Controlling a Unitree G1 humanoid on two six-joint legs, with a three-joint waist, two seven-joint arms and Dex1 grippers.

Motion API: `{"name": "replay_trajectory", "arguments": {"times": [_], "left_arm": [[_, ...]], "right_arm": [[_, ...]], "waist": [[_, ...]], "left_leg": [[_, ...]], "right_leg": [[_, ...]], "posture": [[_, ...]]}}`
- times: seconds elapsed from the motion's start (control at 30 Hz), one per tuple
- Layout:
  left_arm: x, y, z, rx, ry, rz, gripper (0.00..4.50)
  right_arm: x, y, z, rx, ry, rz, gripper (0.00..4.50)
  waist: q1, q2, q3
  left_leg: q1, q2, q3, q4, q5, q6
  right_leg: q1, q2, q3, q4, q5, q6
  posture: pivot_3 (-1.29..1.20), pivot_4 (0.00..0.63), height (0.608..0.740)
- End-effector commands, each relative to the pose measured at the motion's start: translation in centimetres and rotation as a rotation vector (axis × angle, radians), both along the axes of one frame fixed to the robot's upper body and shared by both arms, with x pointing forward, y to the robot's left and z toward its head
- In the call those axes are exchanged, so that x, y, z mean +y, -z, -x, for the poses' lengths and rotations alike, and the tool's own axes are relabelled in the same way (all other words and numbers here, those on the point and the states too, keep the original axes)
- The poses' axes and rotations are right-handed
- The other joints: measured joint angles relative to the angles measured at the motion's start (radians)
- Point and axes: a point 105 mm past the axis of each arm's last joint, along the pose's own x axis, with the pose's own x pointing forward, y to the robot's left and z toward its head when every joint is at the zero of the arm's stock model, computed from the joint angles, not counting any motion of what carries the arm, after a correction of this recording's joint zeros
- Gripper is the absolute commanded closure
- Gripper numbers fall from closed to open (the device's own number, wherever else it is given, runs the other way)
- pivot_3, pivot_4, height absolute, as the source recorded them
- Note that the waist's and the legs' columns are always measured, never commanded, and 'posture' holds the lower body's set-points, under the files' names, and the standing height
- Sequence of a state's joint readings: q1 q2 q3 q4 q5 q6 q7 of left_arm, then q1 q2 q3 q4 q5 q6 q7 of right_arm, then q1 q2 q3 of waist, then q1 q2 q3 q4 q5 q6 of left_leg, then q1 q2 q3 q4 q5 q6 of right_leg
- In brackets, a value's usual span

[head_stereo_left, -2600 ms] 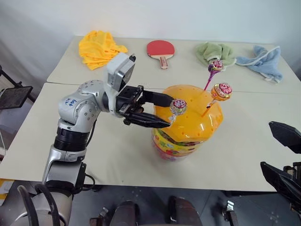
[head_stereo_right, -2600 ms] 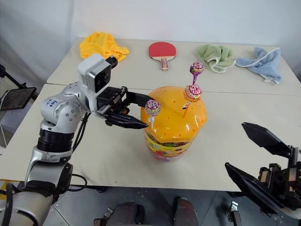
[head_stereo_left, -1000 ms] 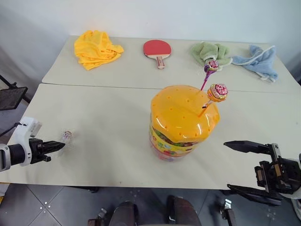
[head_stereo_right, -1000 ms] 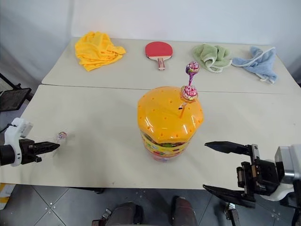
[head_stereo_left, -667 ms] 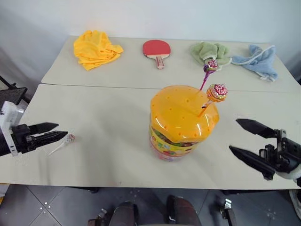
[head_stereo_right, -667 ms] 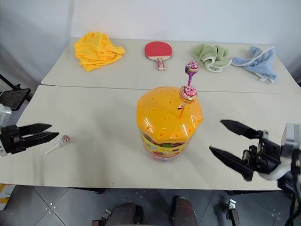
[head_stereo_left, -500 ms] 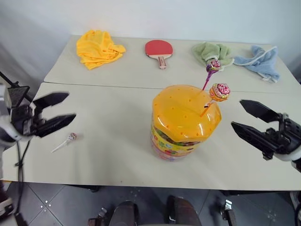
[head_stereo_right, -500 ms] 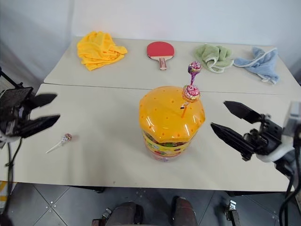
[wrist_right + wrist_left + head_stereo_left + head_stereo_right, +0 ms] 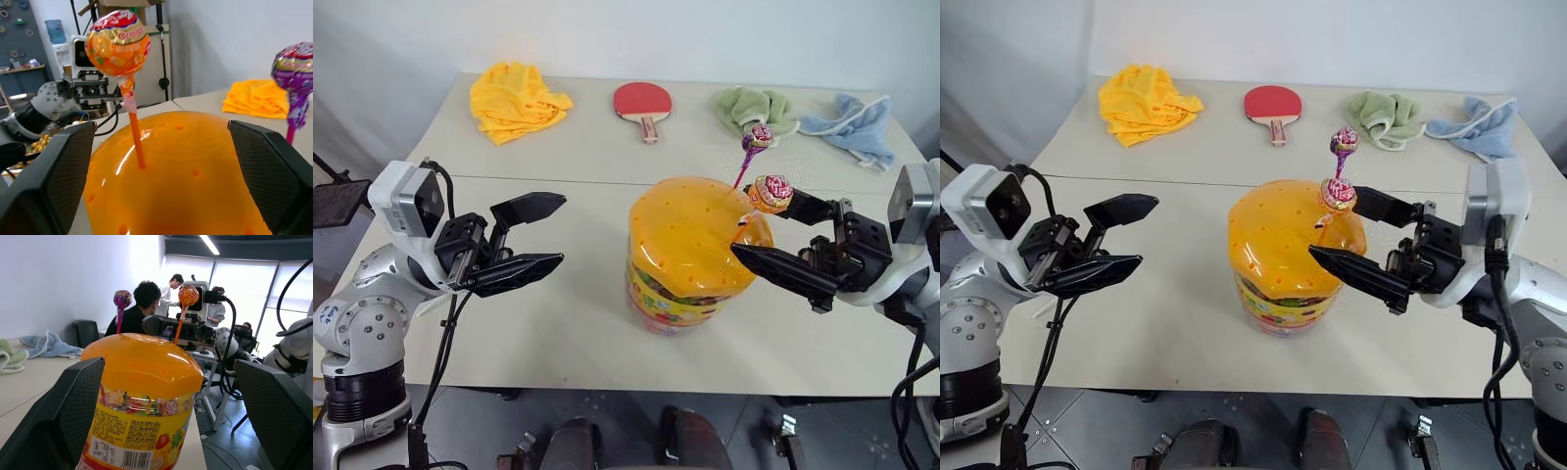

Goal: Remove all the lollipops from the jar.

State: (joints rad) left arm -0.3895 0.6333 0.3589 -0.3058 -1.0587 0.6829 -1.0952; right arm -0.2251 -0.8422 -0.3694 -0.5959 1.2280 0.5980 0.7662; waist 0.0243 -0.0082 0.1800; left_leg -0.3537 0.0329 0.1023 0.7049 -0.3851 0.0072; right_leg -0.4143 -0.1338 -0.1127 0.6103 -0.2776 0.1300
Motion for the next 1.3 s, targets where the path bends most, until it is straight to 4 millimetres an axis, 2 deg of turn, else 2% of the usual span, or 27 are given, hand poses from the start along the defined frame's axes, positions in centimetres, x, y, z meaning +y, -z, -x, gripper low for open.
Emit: {"name": "replay_trajectory", "arguments": {"times": [0.03,0.37,0.4,0.5,0.6,0.67,0.73,0.8,0.9,0.97,1.03,1.17,1.3], "left_arm": [[-0.4,-0.5,0.6,-0.042,0.047,0.018,0.00],[-0.6,-0.6,1.2,-0.051,0.132,0.075,0.00],[-0.6,-0.7,1.2,-0.052,0.131,0.079,0.00],[-0.5,-1.0,1.2,-0.045,0.137,0.107,0.00],[-0.6,-1.2,1.3,-0.048,0.159,0.117,0.00],[-0.6,-1.3,1.1,-0.075,0.133,0.105,0.00],[-0.7,-1.0,1.3,-0.080,0.123,0.066,0.00],[-0.9,0.0,1.5,-0.080,0.131,-0.008,0.00],[-0.9,2.0,1.4,-0.099,0.140,-0.146,0.00],[-0.8,2.4,1.2,-0.105,0.134,-0.177,0.00],[-0.7,3.0,1.0,-0.128,0.132,-0.225,0.00],[-1.1,3.5,0.8,-0.140,0.140,-0.253,0.00],[-1.5,3.3,0.8,-0.145,0.146,-0.248,0.00]], "right_arm": [[0.6,-0.3,1.1,-0.041,-0.054,0.048,0.95],[-0.1,-0.5,0.4,-0.074,-0.008,0.040,4.28],[-0.2,-0.6,0.4,-0.077,-0.005,0.037,4.46],[-0.5,-1.5,0.5,-0.107,-0.023,-0.030,4.46],[-2.3,-4.5,1.2,-0.098,-0.036,-0.198,4.46],[-4.7,-6.1,0.6,-0.091,0.079,-0.290,4.46],[-8.4,-5.8,-0.8,-0.056,0.304,-0.286,4.46],[-11.3,-4.0,-1.7,0.035,0.473,-0.193,4.46],[-18.0,1.7,-3.5,0.254,0.907,0.119,4.46],[-20.9,4.6,-3.5,0.336,1.066,0.340,4.46],[-21.9,7.6,-3.0,0.453,1.078,0.499,4.46],[-22.6,12.2,-1.6,0.581,1.026,0.658,4.46],[-23.6,13.8,-1.2,0.600,1.036,0.740,4.46]], "waist": [[0.000,0.000,0.000],[0.000,0.000,0.000],[0.000,0.000,0.000],[-0.001,0.000,0.000],[0.001,0.000,0.000],[0.002,0.000,0.000],[0.003,0.000,0.000],[0.005,0.000,0.000],[0.005,0.001,0.000],[0.003,0.001,-0.001],[0.000,0.003,-0.002],[-0.006,0.003,-0.002],[-0.003,0.003,-0.002]], "left_leg": [[0.000,0.000,0.000,0.000,0.000,0.000],[0.000,0.000,0.000,0.001,0.000,0.000],[0.000,0.000,0.000,0.001,0.000,0.000],[0.000,0.000,-0.001,0.001,0.000,0.000],[0.000,0.000,-0.001,0.001,0.000,0.000],[0.000,0.000,-0.002,0.002,0.000,0.000],[-0.001,0.000,-0.003,0.002,0.000,0.000],[-0.001,0.000,-0.004,0.002,0.000,0.000],[-0.001,-0.001,-0.002,0.000,0.000,0.001],[-0.001,-0.001,0.000,0.000,0.000,0.002],[-0.001,-0.001,0.003,-0.001,0.000,0.002],[0.001,0.001,0.005,-0.002,0.000,0.002],[0.001,0.000,0.005,-0.002,0.000,0.002]], "right_leg": [[0.000,0.000,0.000,0.000,0.000,0.000],[0.001,0.000,0.000,0.000,0.000,0.000],[0.001,0.000,0.000,0.000,0.000,0.000],[0.001,0.000,0.000,-0.001,0.000,0.000],[0.001,0.000,0.000,0.000,0.000,0.000],[0.002,0.000,-0.001,0.000,0.000,0.000],[0.002,0.000,-0.001,-0.001,0.000,0.000],[0.003,0.000,-0.002,-0.002,0.000,0.000],[0.003,0.000,-0.001,-0.004,0.000,0.000],[0.003,0.000,0.000,-0.007,0.000,0.000],[0.002,0.000,0.002,-0.008,0.000,0.000],[0.002,0.002,0.003,-0.009,0.000,0.000],[0.002,0.002,0.004,-0.009,0.000,0.000]], "posture": [[0.00,0.150,0.740],[0.00,0.150,0.740],[0.00,0.150,0.740],[0.00,0.150,0.740],[0.00,0.150,0.740],[0.00,0.150,0.740],[0.00,0.150,0.740],[0.00,0.150,0.740],[0.00,0.150,0.740],[0.00,0.150,0.740],[0.00,0.150,0.740],[0.00,0.150,0.740],[0.00,0.150,0.740]]}}
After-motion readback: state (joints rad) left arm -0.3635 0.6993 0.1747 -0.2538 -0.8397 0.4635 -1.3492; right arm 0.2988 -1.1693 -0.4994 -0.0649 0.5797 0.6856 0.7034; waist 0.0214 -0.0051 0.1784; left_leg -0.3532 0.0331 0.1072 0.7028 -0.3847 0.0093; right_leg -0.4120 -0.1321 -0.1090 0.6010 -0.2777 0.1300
